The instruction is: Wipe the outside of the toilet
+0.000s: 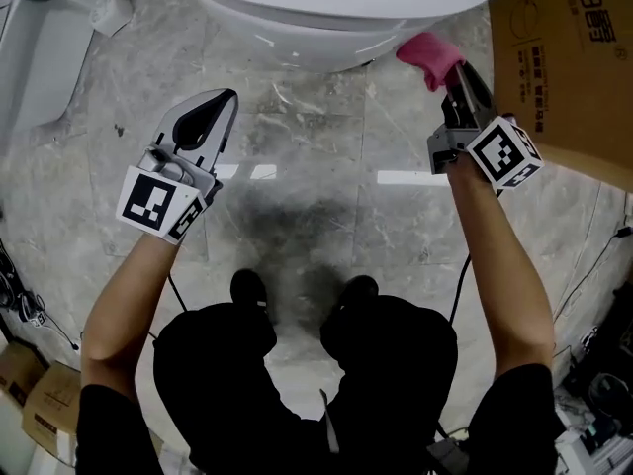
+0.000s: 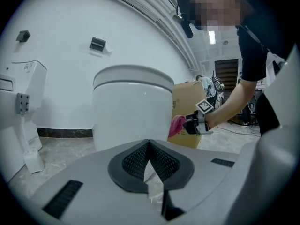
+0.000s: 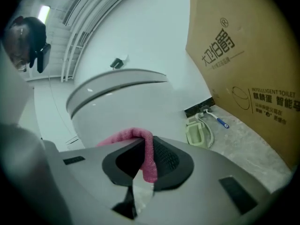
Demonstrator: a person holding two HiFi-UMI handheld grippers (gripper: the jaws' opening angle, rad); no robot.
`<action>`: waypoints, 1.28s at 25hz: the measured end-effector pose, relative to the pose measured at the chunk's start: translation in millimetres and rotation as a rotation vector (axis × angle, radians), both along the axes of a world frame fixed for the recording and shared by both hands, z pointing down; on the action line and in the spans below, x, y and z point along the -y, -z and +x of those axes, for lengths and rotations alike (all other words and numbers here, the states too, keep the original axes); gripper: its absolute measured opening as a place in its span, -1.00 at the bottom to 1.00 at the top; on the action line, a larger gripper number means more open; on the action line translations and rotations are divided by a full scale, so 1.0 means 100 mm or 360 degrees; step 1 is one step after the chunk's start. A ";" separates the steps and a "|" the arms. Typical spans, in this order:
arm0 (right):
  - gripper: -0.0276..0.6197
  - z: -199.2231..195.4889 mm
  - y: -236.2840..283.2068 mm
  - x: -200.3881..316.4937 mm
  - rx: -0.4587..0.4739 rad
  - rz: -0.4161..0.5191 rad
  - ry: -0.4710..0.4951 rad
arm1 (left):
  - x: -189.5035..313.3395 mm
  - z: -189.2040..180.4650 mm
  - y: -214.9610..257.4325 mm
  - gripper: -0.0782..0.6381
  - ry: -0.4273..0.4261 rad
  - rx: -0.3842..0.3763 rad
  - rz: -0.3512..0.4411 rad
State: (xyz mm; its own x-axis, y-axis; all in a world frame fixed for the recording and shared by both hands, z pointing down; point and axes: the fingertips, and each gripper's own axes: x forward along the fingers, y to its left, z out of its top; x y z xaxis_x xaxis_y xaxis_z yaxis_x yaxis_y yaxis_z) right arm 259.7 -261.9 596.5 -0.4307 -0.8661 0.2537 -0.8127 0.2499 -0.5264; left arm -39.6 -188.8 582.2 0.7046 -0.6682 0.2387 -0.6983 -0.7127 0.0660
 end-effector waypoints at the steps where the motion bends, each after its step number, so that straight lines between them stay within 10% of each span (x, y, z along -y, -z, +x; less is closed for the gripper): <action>1: -0.73 -0.04 0.14 -0.13 -0.0001 -0.0003 0.0017 | -0.02 0.03 0.14 -0.74 0.0001 -0.0002 -0.0015; 17: -0.73 -0.81 3.70 -1.40 -0.0111 0.0256 0.0420 | -0.64 0.33 3.50 -0.74 0.0014 -0.0094 -0.0037; 32: -0.73 -1.42 6.99 -2.25 -0.0151 0.0621 0.0462 | -1.60 -0.07 6.55 -0.74 -0.0098 -0.0268 0.0011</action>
State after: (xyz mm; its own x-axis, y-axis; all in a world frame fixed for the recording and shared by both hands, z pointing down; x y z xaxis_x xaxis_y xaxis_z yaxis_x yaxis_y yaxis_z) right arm 117.9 -37.0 -102.9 -0.6588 -0.7521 -0.0155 -0.7203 0.6366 -0.2756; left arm -46.3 -28.6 -72.3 0.7741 -0.6236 0.1092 -0.6326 -0.7549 0.1734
